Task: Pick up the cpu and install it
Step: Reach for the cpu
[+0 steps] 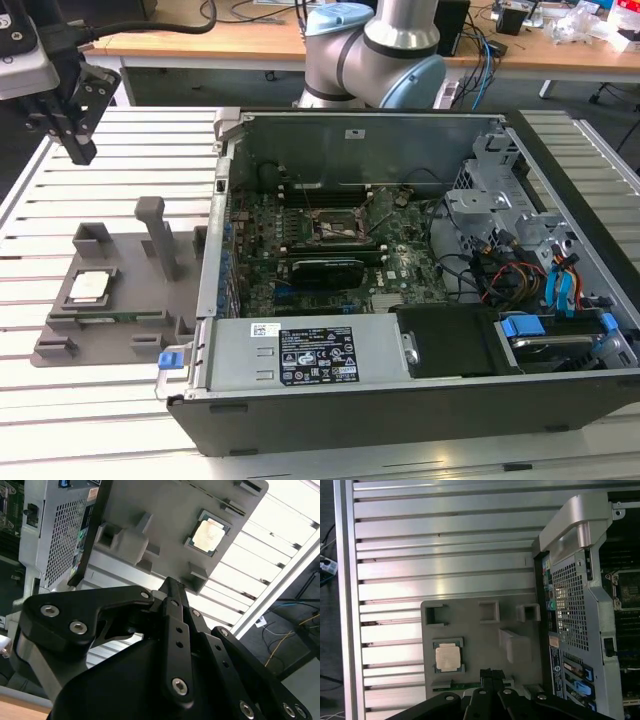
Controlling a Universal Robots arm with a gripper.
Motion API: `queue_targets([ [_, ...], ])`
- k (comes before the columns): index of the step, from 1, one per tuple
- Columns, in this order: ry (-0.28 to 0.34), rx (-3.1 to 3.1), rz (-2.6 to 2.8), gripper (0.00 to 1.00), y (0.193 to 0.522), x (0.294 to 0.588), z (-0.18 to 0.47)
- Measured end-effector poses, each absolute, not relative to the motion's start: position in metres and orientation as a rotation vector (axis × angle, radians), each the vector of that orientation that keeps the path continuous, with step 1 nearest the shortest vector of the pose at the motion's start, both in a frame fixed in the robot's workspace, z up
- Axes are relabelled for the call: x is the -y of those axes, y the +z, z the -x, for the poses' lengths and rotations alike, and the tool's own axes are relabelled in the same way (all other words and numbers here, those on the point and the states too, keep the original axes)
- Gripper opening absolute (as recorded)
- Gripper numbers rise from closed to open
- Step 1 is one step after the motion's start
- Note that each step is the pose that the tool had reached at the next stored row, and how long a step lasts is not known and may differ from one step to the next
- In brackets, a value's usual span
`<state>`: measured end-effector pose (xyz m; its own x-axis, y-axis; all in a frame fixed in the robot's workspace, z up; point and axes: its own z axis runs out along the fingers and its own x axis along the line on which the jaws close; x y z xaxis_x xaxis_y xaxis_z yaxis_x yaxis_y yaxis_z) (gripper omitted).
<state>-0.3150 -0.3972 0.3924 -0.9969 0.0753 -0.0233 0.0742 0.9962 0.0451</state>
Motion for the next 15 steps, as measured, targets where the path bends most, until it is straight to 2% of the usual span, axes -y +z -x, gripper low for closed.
queue_targets([
  [15, 0.069, -3.114, -0.117, 0.11, 0.391, 0.394, 0.347],
])
